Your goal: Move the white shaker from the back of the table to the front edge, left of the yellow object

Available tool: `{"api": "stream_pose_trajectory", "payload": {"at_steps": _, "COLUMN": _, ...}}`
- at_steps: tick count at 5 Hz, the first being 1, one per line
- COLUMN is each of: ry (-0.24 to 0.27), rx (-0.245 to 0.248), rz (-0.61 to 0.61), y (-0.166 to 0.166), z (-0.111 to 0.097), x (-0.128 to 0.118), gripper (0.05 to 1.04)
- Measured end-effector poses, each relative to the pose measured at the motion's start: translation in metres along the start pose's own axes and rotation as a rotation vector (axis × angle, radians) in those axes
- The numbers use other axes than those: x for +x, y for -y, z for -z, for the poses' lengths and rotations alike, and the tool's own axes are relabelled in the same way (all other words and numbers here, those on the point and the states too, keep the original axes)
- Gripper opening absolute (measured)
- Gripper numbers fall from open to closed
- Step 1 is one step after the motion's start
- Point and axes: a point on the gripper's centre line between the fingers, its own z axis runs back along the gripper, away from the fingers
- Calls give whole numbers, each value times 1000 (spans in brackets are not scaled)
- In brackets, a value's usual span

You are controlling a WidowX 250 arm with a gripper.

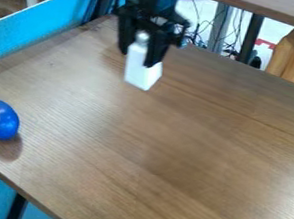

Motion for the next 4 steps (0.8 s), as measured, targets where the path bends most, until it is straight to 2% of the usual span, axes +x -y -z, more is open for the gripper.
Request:
{"api": "stream_pose_trajectory", "payload": {"at_steps": 1, "ry": -58, "rx": -45, "rz": 109, "y": 46, "z": -1, "x": -19, "gripper": 641}}
{"api": "stream_pose_trajectory", "payload": {"at_steps": 2, "ry": -164, "rx": -83, "rz": 218, "y": 90, "z": 13, "x": -39, "gripper": 641}}
{"api": "stream_pose_trajectory", "payload": {"at_steps": 3, "ry": -253, "rx": -67, "rz": 339, "y": 128, "z": 24, "x": -62, "gripper": 640}}
{"api": "stream_pose_trajectory", "payload": {"at_steps": 4, "ry": -337, "rx": -22, "rz": 415, "y": 151, "z": 35, "x": -89, "gripper": 641}}
